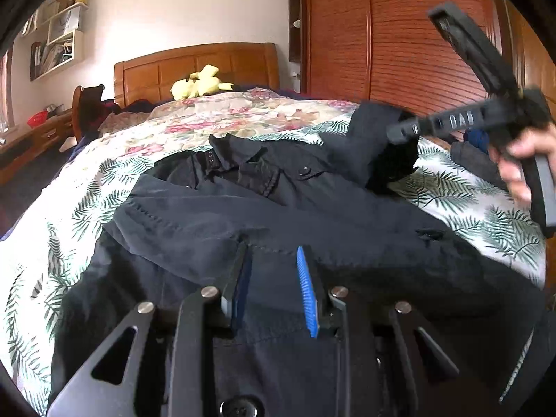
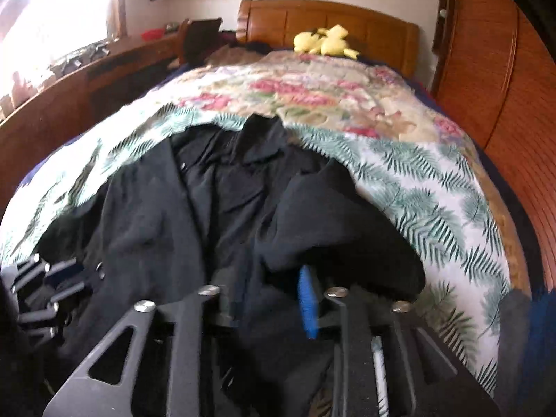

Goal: Fold large clothes
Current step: 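Release the sleeve and lift the right gripper away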

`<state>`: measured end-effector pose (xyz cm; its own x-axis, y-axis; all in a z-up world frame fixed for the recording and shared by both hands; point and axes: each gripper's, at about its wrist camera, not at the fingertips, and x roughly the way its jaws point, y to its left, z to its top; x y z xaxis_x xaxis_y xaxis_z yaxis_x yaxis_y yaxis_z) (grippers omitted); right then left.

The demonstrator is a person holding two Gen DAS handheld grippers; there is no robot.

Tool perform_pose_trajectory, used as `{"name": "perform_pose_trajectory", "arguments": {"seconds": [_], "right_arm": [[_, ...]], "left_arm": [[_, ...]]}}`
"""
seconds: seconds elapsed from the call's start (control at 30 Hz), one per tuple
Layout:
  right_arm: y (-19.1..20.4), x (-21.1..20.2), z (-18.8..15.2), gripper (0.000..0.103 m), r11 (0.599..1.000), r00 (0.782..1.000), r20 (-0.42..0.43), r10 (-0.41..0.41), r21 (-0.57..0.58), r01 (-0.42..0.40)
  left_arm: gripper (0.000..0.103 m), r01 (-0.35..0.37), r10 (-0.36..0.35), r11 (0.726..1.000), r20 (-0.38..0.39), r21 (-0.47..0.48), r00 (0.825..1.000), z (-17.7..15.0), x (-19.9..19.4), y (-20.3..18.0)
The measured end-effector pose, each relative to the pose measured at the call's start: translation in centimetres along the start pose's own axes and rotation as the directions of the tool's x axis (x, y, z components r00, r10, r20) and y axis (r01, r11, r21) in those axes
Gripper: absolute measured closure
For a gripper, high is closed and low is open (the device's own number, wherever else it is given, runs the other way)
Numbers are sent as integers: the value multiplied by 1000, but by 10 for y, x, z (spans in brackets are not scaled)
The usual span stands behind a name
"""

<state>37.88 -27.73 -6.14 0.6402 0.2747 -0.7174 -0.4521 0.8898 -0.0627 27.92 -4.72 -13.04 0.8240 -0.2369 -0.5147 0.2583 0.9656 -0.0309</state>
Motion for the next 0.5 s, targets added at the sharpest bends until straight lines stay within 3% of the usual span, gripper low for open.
{"name": "perform_pose_trajectory", "arguments": {"seconds": [0.07,0.2,0.33,0.5], "right_arm": [[5,-3,-11,59,999,999,-13,-48,1,48],[9,-19,-22,53,999,999,-2,-41,5,41],[1,-37,-19,37,997,997,43,-71,3,71],[-34,-39,-2,35,988,988,67,-136,76,131]], "left_arm": [[78,7,-7,1000,12,-5,1000,2,-5,1],[78,3,-3,1000,32,3,999,3,-12,1],[78,11,-11,1000,42,3,999,5,-16,0],[78,11,-11,1000,44,3,999,5,-17,1]]}}
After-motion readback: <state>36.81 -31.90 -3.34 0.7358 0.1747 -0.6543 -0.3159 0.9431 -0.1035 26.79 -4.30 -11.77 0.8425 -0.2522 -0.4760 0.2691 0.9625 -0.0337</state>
